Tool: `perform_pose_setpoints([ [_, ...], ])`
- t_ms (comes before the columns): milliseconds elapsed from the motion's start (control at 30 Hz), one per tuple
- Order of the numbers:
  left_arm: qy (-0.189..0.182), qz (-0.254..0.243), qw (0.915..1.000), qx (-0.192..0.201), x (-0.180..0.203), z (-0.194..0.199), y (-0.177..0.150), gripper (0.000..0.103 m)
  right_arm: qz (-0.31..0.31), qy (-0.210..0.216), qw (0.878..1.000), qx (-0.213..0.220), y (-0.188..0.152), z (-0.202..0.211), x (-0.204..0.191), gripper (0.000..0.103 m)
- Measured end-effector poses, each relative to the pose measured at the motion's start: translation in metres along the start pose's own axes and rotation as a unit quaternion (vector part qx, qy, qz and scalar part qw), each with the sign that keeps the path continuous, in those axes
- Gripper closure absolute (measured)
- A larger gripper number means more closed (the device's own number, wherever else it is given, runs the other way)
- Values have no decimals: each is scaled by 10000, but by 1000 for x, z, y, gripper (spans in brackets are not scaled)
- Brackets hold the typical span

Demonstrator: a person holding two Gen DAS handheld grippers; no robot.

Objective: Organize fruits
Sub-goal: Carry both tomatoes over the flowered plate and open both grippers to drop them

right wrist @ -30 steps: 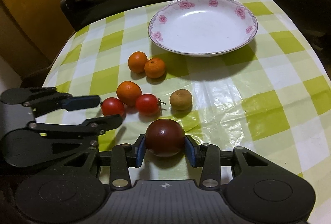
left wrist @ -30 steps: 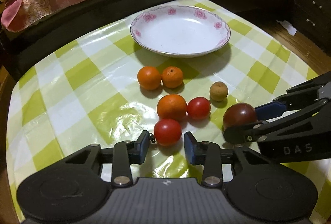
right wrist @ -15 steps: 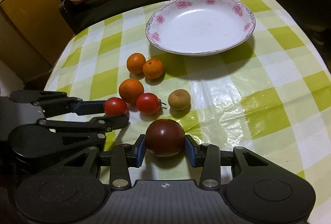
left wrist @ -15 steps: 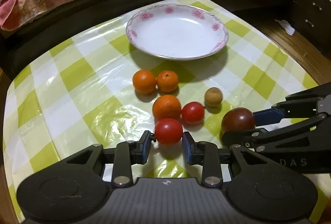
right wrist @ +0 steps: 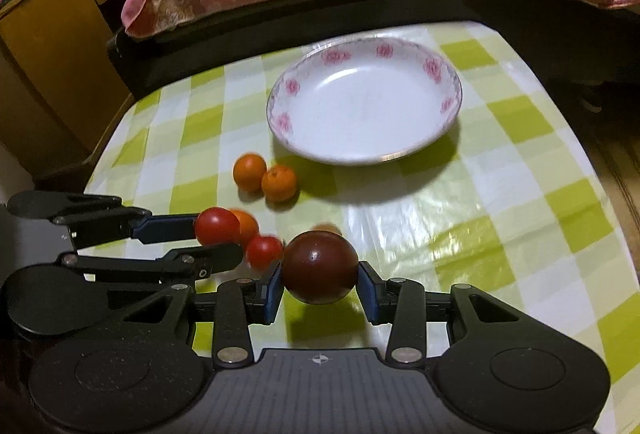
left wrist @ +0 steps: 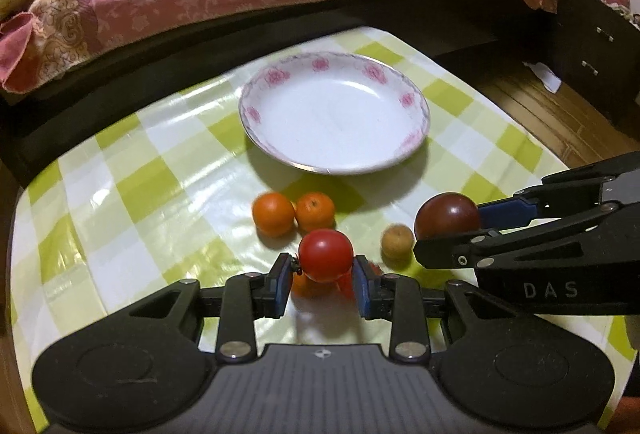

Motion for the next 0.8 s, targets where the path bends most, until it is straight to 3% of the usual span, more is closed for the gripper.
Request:
perform_pose_setpoints([
  [367,78,-27,9997,219,-9,-43,39,64,-13,-150,9996,258,39,-30,18,67],
  [800,150,-96,9997,171,-13,-68,42,64,256,-324,9982,428,54,-63,31,67],
])
Point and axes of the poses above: each gripper's, at about its wrist camera, not at the fingertips, and z roughly against the way its jaws point, x to its right, y to its top, the point moved 1 cm from there along -z, roughly the way its jaws point, and after that the axes turned 15 degrees about x, right-handed, at the moved point
